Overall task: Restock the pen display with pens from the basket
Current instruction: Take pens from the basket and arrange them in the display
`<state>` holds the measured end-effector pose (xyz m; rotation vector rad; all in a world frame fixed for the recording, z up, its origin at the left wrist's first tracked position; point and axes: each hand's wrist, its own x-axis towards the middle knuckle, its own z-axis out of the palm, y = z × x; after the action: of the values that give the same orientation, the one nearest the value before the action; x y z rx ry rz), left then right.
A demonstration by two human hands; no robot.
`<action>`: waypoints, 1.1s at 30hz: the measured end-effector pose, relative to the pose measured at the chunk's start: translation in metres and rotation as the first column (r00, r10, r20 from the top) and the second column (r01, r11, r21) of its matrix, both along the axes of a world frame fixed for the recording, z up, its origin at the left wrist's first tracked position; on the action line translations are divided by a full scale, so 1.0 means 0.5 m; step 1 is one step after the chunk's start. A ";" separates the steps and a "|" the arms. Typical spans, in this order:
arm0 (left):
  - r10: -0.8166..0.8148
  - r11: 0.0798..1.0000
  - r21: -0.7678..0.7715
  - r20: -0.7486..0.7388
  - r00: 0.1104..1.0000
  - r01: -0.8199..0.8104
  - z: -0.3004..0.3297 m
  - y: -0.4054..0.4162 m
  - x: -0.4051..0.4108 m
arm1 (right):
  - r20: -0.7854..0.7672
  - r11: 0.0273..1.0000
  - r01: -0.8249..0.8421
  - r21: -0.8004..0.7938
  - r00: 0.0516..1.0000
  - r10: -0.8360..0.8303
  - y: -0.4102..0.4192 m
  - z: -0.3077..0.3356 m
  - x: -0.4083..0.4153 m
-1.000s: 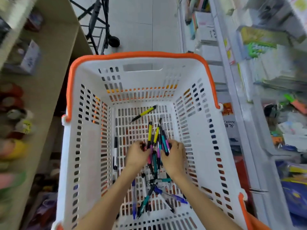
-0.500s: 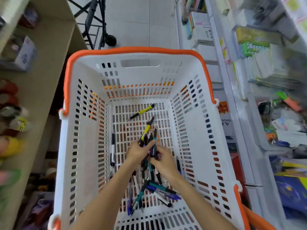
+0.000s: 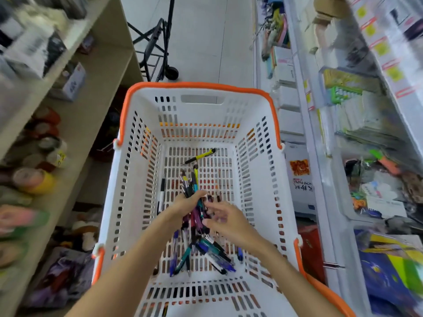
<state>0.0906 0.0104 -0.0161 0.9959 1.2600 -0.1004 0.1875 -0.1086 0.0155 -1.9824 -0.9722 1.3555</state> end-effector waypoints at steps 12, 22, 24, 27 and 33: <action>-0.251 0.961 0.117 -0.021 0.968 0.251 0.054 -0.034 -0.046 | -0.163 0.974 0.226 0.035 0.963 -0.217 0.055 0.017 0.035; -0.280 0.923 -0.172 0.309 0.909 0.343 0.072 -0.057 -0.066 | -0.257 0.976 0.198 0.094 0.952 -0.169 0.078 0.004 0.033; -0.308 0.931 -0.127 0.236 0.922 0.343 0.069 -0.060 -0.069 | -0.219 0.993 0.115 0.033 0.970 -0.105 0.079 0.007 0.039; -0.261 0.964 0.042 0.009 0.965 0.261 0.066 -0.058 -0.078 | -0.042 0.999 0.030 -0.009 0.999 -0.031 0.067 0.001 0.038; -0.123 0.927 0.354 -0.036 0.992 0.128 0.033 -0.045 -0.093 | 0.154 0.948 0.006 0.320 0.986 -0.058 0.057 0.013 -0.004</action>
<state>0.0438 -0.0121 0.0004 1.3915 1.2506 0.0247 0.1853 -0.0800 0.0221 -1.8698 -1.1482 0.9590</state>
